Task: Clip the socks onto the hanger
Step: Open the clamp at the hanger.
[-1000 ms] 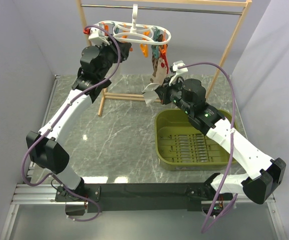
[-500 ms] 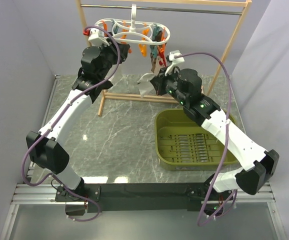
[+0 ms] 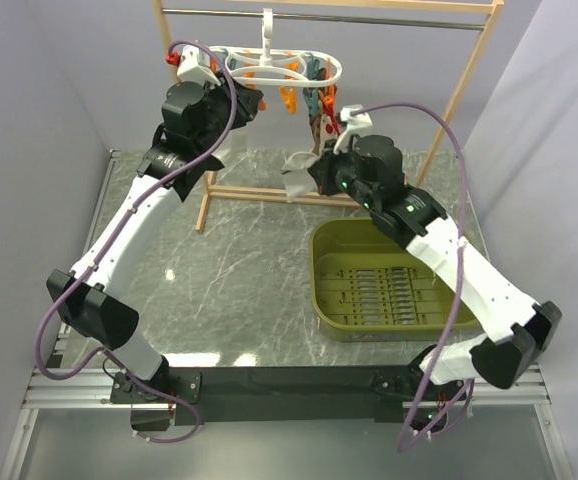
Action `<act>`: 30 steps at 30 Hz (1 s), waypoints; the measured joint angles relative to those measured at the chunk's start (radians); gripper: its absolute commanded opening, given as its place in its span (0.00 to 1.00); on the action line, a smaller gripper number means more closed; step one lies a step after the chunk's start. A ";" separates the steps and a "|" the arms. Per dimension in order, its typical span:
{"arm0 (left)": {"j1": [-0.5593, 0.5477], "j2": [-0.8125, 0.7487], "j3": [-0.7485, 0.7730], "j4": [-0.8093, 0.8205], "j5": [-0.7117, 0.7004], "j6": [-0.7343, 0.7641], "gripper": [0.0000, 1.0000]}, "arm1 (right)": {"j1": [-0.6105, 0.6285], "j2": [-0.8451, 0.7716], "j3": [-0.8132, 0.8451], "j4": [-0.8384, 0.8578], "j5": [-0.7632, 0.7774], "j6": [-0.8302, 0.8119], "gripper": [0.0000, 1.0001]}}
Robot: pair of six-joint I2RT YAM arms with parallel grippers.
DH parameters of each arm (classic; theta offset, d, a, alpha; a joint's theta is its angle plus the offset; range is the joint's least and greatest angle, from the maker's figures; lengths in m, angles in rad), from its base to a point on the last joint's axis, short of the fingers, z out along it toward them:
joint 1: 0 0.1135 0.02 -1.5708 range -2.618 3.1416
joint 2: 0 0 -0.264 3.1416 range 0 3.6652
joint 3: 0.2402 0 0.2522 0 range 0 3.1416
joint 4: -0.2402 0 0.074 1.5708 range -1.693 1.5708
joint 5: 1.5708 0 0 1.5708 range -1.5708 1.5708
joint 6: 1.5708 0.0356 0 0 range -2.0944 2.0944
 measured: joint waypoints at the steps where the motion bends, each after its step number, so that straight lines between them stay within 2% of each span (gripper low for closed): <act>1: -0.005 0.000 0.017 -0.026 -0.010 -0.008 0.22 | -0.002 -0.014 -0.005 -0.023 0.006 0.004 0.00; 8: -0.044 0.000 0.071 -0.146 -0.089 -0.087 0.20 | -0.031 -0.151 -0.102 -0.146 0.026 0.034 0.00; 14: -0.055 0.001 0.098 -0.211 -0.119 -0.172 0.17 | -0.034 -0.084 -0.073 -0.129 -0.026 0.054 0.00; 22: -0.056 0.008 0.129 -0.242 -0.135 -0.227 0.15 | -0.034 0.224 0.232 -0.131 -0.059 0.044 0.00; 30: -0.058 0.008 0.110 -0.223 -0.138 -0.232 0.15 | -0.034 0.406 0.487 -0.167 -0.078 0.046 0.00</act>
